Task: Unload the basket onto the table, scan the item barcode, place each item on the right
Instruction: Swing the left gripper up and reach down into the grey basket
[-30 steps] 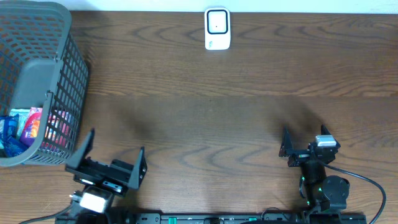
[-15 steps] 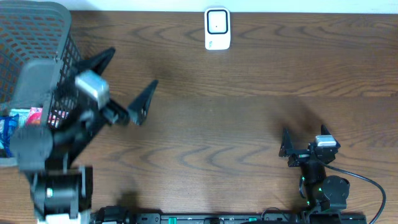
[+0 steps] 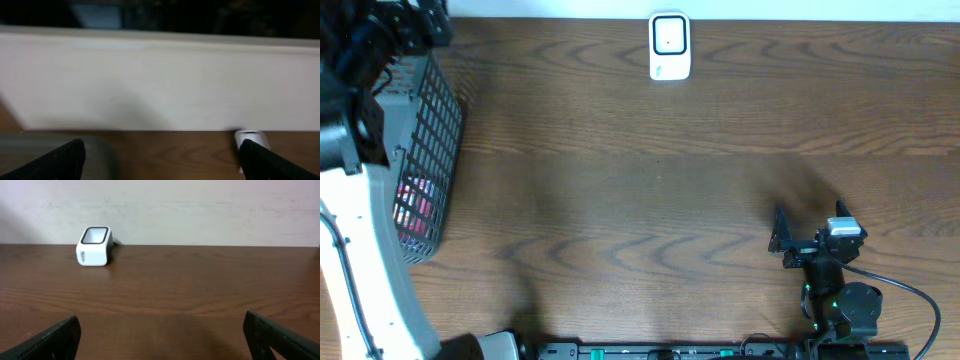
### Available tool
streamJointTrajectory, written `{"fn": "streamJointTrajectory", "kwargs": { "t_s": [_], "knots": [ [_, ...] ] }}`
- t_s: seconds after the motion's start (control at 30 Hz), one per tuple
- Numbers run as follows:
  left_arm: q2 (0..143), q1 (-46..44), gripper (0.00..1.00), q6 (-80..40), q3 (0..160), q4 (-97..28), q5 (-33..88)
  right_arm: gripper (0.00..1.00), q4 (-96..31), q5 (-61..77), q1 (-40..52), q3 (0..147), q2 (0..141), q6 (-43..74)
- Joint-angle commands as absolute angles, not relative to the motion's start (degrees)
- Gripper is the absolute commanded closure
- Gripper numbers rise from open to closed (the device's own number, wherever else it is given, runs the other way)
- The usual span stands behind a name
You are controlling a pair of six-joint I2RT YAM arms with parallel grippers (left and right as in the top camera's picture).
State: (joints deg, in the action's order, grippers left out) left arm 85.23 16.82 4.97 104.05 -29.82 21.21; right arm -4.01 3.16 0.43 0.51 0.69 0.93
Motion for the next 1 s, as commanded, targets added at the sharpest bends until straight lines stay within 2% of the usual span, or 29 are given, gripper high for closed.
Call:
{"fn": "streamJointTrajectory", "kwargs": {
  "t_s": [0.0,0.07,0.4,0.53,0.67,0.87,0.97],
  "knots": [
    [87.00,19.75,0.02,1.80,105.58,-29.61,6.13,0.01,-4.08,3.31,0.08,0.30,0.32,0.34],
    [87.90,22.33,0.02,-4.34,105.58,-31.11,-0.32,0.01,-4.08,3.31,0.08,0.30,0.32,0.34],
    [93.76,38.06,0.02,-20.53,105.89,-40.91,-0.47,0.01,-4.08,3.31,0.08,0.30,0.32,0.34],
    [96.23,38.65,0.02,-20.97,105.89,-44.03,-0.38,0.01,-4.08,3.31,0.08,0.30,0.32,0.34],
    [98.76,38.30,0.02,-20.93,105.78,-50.81,5.13,0.01,-4.08,3.31,0.08,0.30,0.32,0.34],
    [103.92,38.17,0.02,-28.67,104.47,-61.98,5.32,0.01,-4.08,3.31,0.08,0.30,0.32,0.34],
    [106.30,38.17,0.02,-28.86,103.09,-63.68,5.06,0.01,-4.08,3.31,0.08,0.30,0.32,0.34]
  ]
}}
